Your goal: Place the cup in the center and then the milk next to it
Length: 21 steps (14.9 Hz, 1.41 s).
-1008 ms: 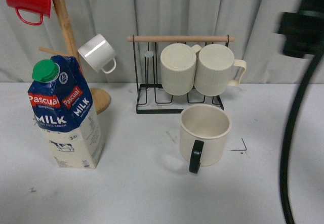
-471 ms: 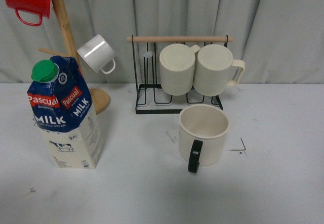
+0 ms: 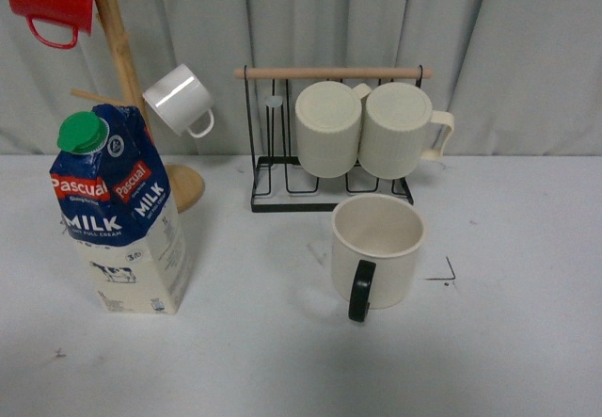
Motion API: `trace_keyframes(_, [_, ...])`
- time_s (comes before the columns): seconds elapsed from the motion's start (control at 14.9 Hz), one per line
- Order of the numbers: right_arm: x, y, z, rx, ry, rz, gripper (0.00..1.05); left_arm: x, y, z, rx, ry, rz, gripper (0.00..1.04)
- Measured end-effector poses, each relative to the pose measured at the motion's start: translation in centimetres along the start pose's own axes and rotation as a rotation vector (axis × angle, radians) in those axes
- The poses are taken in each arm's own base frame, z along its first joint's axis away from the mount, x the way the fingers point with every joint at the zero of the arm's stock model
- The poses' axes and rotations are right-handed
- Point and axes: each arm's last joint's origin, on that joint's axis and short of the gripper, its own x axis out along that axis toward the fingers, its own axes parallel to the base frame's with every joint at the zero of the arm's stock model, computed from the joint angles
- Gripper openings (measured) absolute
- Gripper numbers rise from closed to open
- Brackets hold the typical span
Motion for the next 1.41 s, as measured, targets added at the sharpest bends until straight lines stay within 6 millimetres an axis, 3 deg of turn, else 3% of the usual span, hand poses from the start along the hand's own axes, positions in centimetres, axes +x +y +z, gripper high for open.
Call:
trace_keyframes(0.94, [-2.6,0.0,-0.3,0.000,0.002,0.006,0.02,0.0,0.0,0.0,0.000,-0.001,0.001,0.98])
trace_keyframes(1.21, [-2.6,0.0,-0.2,-0.001,-0.005,0.006,0.45,0.0,0.0,-0.2,-0.013,0.032,0.012,0.98])
trace_keyframes(1.28, [-2.6,0.0,-0.2,-0.001,-0.005,0.005,0.55,0.1,-0.3,0.1,-0.087,0.258,0.109,0.98])
trace_keyframes(1.34, [-2.6,0.0,-0.2,-0.002,-0.006,0.007,0.65,1.3,-0.5,1.0,-0.138,0.369,0.181,0.98])
trace_keyframes(1.41, [-2.6,0.0,-0.2,-0.002,-0.005,0.008,0.68,1.9,-0.5,1.6,-0.179,0.363,0.210,0.98])
